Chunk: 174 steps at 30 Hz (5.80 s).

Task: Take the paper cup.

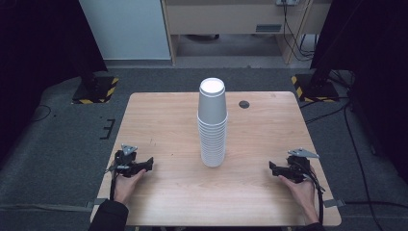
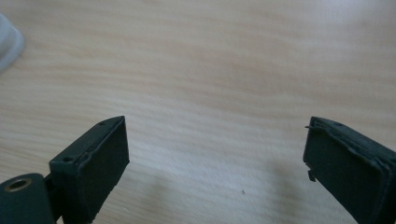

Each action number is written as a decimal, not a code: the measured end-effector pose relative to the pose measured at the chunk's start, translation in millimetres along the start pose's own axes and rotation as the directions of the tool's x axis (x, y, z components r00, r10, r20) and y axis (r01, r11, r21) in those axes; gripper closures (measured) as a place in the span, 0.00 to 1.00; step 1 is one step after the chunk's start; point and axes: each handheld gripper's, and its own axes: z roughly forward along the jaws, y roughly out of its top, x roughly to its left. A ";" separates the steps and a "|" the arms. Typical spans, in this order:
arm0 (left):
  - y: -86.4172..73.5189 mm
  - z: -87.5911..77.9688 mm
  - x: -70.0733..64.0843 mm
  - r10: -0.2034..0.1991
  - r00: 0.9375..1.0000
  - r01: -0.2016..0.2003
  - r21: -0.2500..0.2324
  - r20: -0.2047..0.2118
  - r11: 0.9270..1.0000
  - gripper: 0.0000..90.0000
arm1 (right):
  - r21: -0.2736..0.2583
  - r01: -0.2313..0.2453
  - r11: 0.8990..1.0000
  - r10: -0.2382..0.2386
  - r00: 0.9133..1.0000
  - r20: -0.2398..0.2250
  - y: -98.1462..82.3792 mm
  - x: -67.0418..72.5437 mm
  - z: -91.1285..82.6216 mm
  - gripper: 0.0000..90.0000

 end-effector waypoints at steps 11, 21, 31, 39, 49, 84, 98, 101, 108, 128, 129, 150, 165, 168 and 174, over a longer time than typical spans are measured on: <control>21.5 -37.5 -21.3 -0.009 0.995 0.028 -0.192 0.101 0.981 0.10 | -0.258 -0.004 0.966 -0.029 0.992 -0.124 25.9 15.4 -35.2 0.10; 43.6 -75.2 -37.4 -0.001 0.981 0.065 -0.326 0.194 0.943 0.11 | -0.343 0.002 0.939 -0.077 0.976 -0.203 46.4 37.0 -59.3 0.11; 68.2 -95.8 -61.8 0.069 0.967 0.031 -0.383 0.245 0.923 0.11 | -0.466 -0.006 0.885 -0.129 0.958 -0.257 79.4 53.8 -92.6 0.11; 89.0 -97.0 -87.6 0.137 0.951 -0.013 -0.406 0.278 0.914 0.11 | -0.509 -0.003 0.861 -0.161 0.947 -0.279 106.8 67.7 -105.9 0.10; 108.4 -96.1 -119.8 0.201 0.922 -0.042 -0.432 0.330 0.901 0.11 | -0.544 -0.020 0.839 -0.179 0.934 -0.310 134.9 82.6 -112.4 0.10; 134.4 -61.0 -174.6 0.300 0.865 -0.091 -0.463 0.403 0.882 0.07 | -0.541 0.061 0.839 -0.304 0.877 -0.372 186.1 148.6 -82.9 0.10; 138.5 -49.2 -178.5 0.319 0.846 -0.086 -0.482 0.427 0.872 0.05 | -0.515 0.055 0.855 -0.297 0.866 -0.402 193.5 166.2 -62.6 0.10; 139.7 -48.8 -178.4 0.317 0.844 -0.082 -0.481 0.432 0.873 0.05 | -0.509 0.063 0.859 -0.301 0.865 -0.402 193.7 170.7 -57.0 0.10; 140.3 -48.4 -179.4 0.320 0.846 -0.087 -0.482 0.427 0.872 0.05 | -0.495 0.054 0.867 -0.292 0.860 -0.418 195.1 174.0 -46.5 0.10; 138.3 -47.8 -178.3 0.327 0.843 -0.090 -0.488 0.427 0.868 0.05 | -0.510 0.056 0.858 -0.307 0.852 -0.423 196.9 177.8 -41.8 0.15; 138.3 -47.8 -178.4 0.329 0.843 -0.091 -0.488 0.426 0.868 0.05 | -0.518 0.057 0.854 -0.311 0.853 -0.419 197.1 177.6 -42.5 0.15; 137.2 -48.2 -178.4 0.337 0.844 -0.101 -0.493 0.418 0.864 0.06 | -0.500 0.039 0.865 -0.288 0.855 -0.432 202.8 183.4 -33.8 0.13; 136.9 -47.8 -178.3 0.347 0.841 -0.111 -0.495 0.416 0.862 0.06 | -0.517 0.073 0.853 -0.326 0.848 -0.419 204.9 181.8 -36.6 0.17; 136.7 -48.0 -178.3 0.348 0.840 -0.112 -0.494 0.416 0.862 0.06 | -0.516 0.076 0.853 -0.329 0.847 -0.419 204.9 181.8 -37.0 0.17; 136.7 -47.5 -178.5 0.349 0.841 -0.114 -0.495 0.414 0.862 0.06 | -0.513 0.075 0.855 -0.327 0.846 -0.422 205.8 181.3 -36.7 0.17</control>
